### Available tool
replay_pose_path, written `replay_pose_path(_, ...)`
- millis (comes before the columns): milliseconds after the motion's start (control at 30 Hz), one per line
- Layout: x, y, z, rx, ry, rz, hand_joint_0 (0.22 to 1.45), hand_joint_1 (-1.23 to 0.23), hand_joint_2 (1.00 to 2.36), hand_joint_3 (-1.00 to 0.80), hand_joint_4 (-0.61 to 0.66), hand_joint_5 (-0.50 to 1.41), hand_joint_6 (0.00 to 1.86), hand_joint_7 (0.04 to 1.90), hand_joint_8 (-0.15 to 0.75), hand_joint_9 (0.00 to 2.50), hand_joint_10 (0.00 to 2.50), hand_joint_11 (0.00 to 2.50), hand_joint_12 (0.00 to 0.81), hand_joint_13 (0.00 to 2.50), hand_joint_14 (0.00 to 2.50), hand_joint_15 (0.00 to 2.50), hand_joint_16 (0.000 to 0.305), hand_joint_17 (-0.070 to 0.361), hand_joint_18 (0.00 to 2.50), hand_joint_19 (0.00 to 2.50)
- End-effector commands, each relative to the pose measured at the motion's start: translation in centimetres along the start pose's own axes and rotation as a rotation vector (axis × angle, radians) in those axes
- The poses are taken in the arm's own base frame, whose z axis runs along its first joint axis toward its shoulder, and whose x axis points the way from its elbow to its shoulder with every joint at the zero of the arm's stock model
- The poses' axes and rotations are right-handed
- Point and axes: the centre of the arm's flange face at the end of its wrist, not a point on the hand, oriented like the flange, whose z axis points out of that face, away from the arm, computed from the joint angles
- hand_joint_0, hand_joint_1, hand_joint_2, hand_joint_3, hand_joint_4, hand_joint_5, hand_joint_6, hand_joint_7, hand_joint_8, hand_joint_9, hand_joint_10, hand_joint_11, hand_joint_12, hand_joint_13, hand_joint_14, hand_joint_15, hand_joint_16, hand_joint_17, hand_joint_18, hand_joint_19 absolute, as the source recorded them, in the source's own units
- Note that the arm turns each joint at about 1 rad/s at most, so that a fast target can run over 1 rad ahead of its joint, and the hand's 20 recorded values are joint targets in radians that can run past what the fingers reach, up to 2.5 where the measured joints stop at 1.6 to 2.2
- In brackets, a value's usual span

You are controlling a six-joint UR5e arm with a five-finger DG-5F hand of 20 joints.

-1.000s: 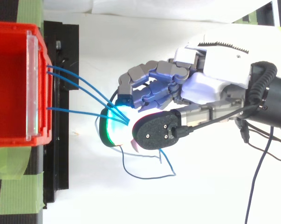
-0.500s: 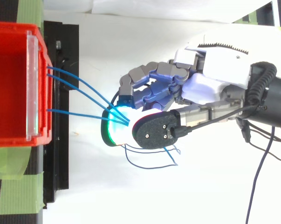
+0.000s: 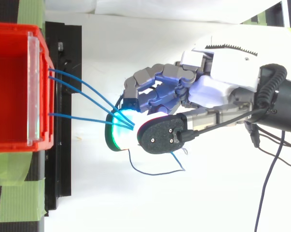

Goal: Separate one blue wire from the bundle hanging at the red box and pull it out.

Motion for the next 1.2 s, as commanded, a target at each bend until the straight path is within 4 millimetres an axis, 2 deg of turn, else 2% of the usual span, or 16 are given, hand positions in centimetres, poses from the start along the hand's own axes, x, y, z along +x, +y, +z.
replay_pose_path(0, 0.0, 0.0, 0.0, 0.001, 0.0, 0.0, 0.63, -0.66, 1.03, -0.14, 0.22, -0.2, 0.84, 1.03, 0.337, 0.75, 0.02, 0.97, 0.345, 1.07, 0.56, 1.5, 0.055, 0.123, 0.79, 0.94)
replay_pose_path(33, 0.0, 0.0, 0.0, 0.001, 0.0, 0.0, 0.63, -0.67, 1.03, -0.14, 0.22, -0.2, 0.84, 1.03, 0.336, 0.77, 0.01, 1.01, 0.343, 1.03, 0.83, 1.46, 0.054, 0.122, 0.85, 1.03)
replay_pose_path(100, 0.0, 0.0, 0.0, 0.002, 0.0, 0.004, 0.63, -0.67, 1.03, -0.14, 0.22, -0.2, 0.84, 1.03, 0.337, 0.78, 0.01, 1.01, 0.351, 0.97, 1.21, 1.36, 0.053, 0.119, 0.9, 1.1)
replay_pose_path(133, 0.0, 0.0, 0.0, 0.004, -0.001, 0.007, 0.63, -0.67, 1.03, -0.14, 0.22, -0.2, 0.84, 1.02, 0.34, 0.79, 0.01, 1.03, 0.349, 0.96, 1.29, 1.37, 0.052, 0.118, 0.93, 1.19)
replay_pose_path(267, 0.0, -0.1, -0.2, 0.013, -0.001, 0.013, 0.63, -0.67, 1.03, -0.14, 0.22, -0.2, 0.84, 1.02, 0.341, 0.81, 0.01, 1.05, 0.359, 0.94, 1.47, 1.32, 0.051, 0.114, 0.95, 1.23)
replay_pose_path(700, 0.0, -0.3, -0.5, 0.044, -0.001, -0.06, 0.64, -0.68, 1.03, -0.14, 0.21, -0.2, 0.84, 1.02, 0.336, 0.81, 0.01, 1.04, 0.346, 0.92, 1.69, 1.29, 0.051, 0.114, 1.0, 1.26)
replay_pose_path(967, -0.2, 3.0, -1.1, -0.013, -0.042, -0.225, 0.64, -0.69, 1.03, -0.14, 0.19, -0.2, 0.84, 1.02, 0.331, 0.83, 0.01, 1.05, 0.346, 0.92, 1.71, 1.32, 0.051, 0.114, 1.0, 1.26)
replay_pose_path(1167, -1.0, 3.8, -1.3, -0.023, -0.134, -0.34, 0.64, -0.71, 1.03, -0.13, 0.18, -0.2, 0.84, 1.01, 0.328, 0.82, 0.01, 1.05, 0.349, 0.92, 1.7, 1.35, 0.051, 0.115, 0.98, 1.26)
